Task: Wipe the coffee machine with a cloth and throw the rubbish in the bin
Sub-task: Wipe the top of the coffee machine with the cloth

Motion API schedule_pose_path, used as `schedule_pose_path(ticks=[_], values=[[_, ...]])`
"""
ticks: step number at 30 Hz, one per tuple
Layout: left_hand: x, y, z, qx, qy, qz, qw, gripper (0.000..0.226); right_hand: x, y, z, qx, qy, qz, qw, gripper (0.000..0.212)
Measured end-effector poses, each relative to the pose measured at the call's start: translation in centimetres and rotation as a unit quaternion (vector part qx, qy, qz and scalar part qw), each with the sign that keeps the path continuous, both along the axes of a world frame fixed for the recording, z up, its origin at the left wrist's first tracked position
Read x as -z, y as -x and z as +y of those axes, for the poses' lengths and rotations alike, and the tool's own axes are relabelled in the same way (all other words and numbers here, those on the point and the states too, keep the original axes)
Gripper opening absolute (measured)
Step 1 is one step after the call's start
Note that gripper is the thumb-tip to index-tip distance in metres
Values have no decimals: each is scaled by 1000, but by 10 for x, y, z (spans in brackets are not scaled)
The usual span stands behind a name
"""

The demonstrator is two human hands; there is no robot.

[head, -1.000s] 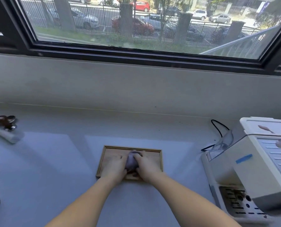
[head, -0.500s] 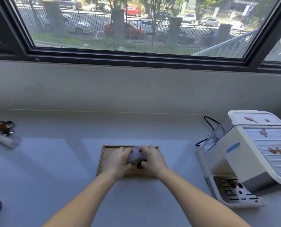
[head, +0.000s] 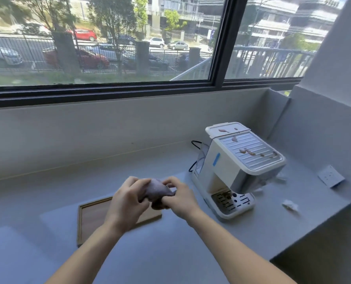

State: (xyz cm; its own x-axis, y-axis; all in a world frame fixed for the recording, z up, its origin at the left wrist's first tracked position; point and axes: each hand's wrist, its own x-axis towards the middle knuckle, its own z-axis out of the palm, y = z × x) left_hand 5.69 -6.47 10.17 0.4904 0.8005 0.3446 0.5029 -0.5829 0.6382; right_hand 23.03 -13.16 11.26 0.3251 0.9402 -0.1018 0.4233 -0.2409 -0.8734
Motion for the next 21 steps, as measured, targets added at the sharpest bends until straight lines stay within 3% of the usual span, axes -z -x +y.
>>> schedule_pose_path(ticks=[2, 5, 7, 9, 12, 14, 16, 18, 21], values=[[-16, -14, -12, 23, -7, -24, 999, 53, -12, -5, -21, 50, -23, 146, 988, 36], [-40, -36, -36, 66, -30, -66, 995, 55, -28, -9, -49, 57, -70, 351, 932, 34], [-56, -52, -57, 103, -61, -94, 988, 54, -38, -11, -65, 32, -77, 389, 918, 31], [-70, -67, -77, 128, -79, -126, 981, 54, -47, -19, -77, 14, -97, 427, 899, 44], [-89, -90, -99, 164, -102, -158, 968, 56, -65, -38, -91, 35, -174, 507, 843, 48], [-97, -105, -112, 210, -125, -163, 956, 54, -73, -58, -99, 73, -254, 505, 822, 31], [-100, -121, -121, 249, -126, -159, 947, 49, -81, -84, -108, 136, -315, 450, 824, 20], [-96, -138, -124, 245, -131, -132, 951, 46, -90, -117, -118, 209, -347, 375, 834, 24], [-87, -176, -118, 177, -230, -49, 956, 36, -100, -175, -131, 302, -347, 246, 853, 33]])
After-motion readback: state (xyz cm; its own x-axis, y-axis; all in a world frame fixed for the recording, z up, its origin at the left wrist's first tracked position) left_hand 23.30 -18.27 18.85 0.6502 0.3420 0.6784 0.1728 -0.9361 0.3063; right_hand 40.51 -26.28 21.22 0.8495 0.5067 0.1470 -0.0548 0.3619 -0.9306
